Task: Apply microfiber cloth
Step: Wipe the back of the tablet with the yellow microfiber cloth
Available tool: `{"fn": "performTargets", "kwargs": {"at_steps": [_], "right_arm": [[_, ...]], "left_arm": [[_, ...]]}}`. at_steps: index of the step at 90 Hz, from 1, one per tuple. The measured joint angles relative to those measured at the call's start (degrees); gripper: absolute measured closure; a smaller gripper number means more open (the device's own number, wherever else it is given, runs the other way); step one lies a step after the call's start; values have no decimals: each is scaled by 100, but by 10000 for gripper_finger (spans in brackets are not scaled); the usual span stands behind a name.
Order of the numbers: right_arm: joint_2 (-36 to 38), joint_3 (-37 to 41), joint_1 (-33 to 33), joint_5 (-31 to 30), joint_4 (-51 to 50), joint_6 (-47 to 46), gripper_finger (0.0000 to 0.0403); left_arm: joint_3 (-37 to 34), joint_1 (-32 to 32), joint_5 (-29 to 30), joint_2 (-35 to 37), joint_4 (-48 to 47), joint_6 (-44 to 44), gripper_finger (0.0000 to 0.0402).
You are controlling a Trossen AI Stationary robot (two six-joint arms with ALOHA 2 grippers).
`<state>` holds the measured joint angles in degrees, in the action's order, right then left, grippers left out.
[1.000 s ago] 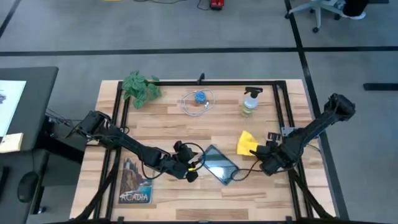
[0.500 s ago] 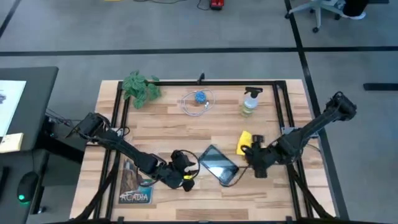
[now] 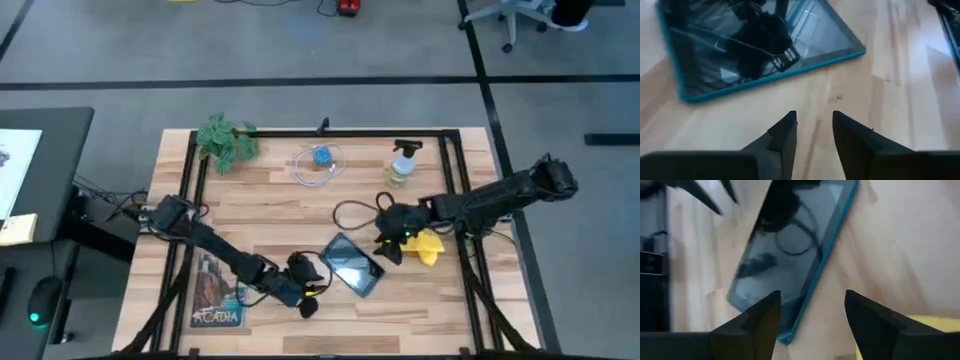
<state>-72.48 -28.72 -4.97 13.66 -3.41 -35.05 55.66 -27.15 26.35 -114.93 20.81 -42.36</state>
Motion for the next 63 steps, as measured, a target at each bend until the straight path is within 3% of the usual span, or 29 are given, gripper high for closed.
{"fn": "performTargets", "kwargs": {"at_steps": [16, 32, 47, 63], "right_arm": [[-38, 199, 150, 270, 631, -290, 208], [-743, 191, 173, 305, 1395, -310, 209], [-1613, 183, 259, 596, 2226, -266, 175], [-2314, -28, 405, 1053, 2427, -266, 145]], "left_arm": [[11, 370, -241, -334, 452, 43, 332], [20, 530, -247, -369, 494, 145, 343], [14, 544, -230, -376, 496, 209, 344], [9, 588, -244, -376, 476, 229, 344]]}}
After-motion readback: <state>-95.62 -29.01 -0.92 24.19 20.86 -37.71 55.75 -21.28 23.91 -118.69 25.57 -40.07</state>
